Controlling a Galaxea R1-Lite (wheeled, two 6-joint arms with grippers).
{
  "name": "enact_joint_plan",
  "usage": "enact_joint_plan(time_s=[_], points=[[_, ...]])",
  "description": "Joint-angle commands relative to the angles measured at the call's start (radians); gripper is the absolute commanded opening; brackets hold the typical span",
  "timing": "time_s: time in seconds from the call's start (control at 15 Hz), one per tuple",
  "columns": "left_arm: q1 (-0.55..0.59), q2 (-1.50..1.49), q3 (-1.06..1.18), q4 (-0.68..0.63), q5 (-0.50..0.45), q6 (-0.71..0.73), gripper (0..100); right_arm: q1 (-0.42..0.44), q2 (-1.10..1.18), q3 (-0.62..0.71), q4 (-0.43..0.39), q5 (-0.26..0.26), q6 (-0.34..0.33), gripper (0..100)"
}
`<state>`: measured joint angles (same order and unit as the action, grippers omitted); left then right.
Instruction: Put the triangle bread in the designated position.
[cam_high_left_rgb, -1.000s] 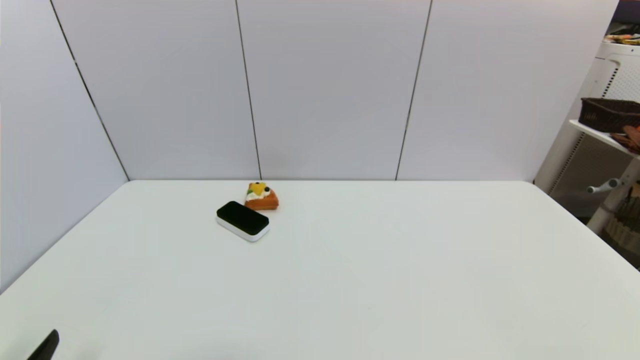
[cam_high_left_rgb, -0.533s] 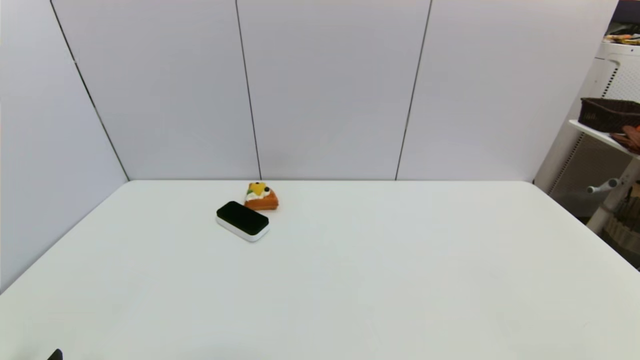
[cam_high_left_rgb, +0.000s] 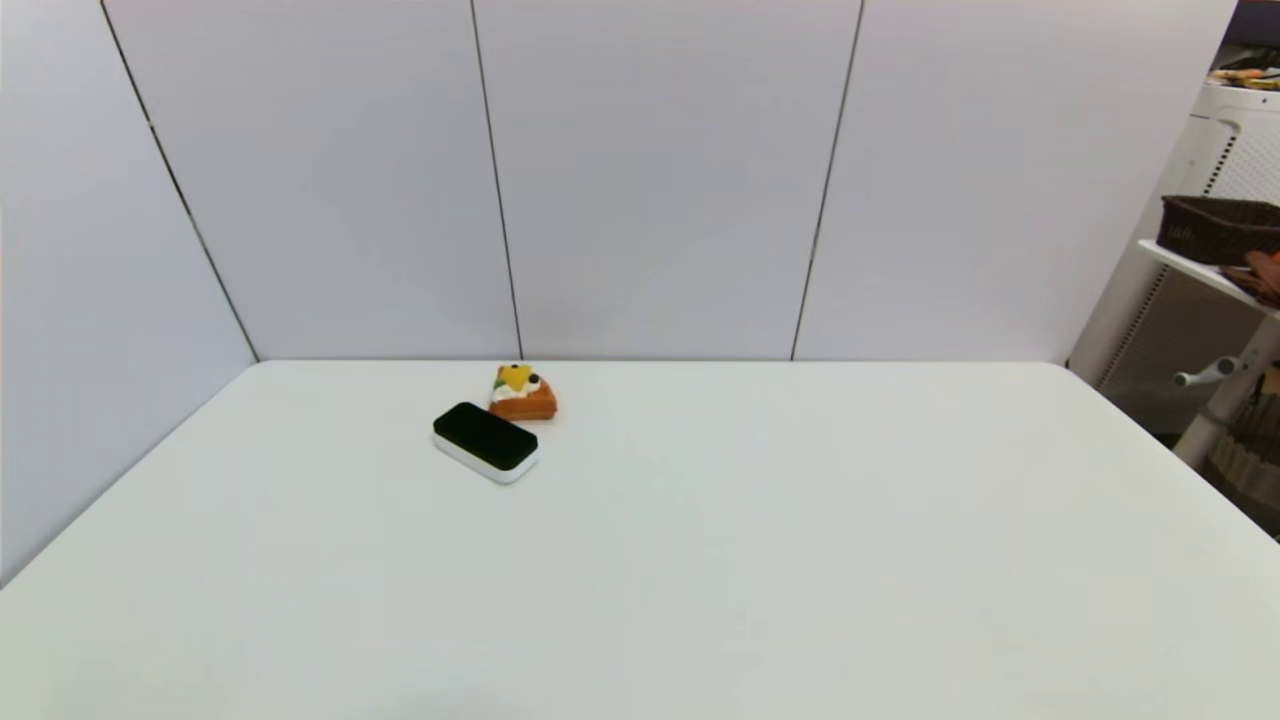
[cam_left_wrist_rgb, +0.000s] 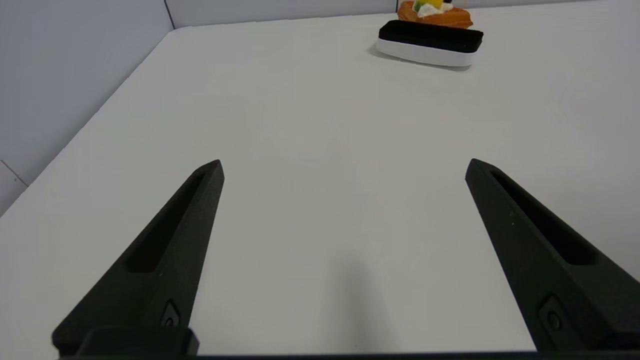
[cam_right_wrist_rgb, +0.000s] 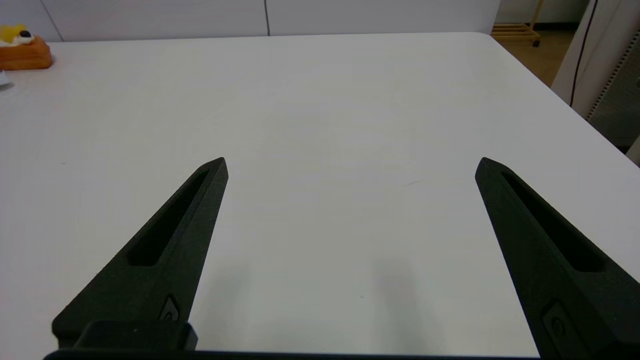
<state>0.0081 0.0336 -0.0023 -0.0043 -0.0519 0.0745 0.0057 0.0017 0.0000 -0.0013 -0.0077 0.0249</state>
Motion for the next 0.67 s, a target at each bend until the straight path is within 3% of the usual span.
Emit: enact_joint_plan(time_s=[0.07, 0.27, 0.67], points=[[-0.002, -0.034, 0.002, 0.003, 0.017, -0.047, 100, 0.0, 0.0, 0.0, 0.0, 0.0, 0.0, 100], [-0.002, -0.034, 0.002, 0.0, 0.061, -0.13, 100, 0.0, 0.0, 0.0, 0.0, 0.0, 0.0, 100], [-0.002, -0.034, 0.002, 0.0, 0.061, -0.131, 100, 0.0, 0.0, 0.0, 0.0, -0.006, 0.006, 100]])
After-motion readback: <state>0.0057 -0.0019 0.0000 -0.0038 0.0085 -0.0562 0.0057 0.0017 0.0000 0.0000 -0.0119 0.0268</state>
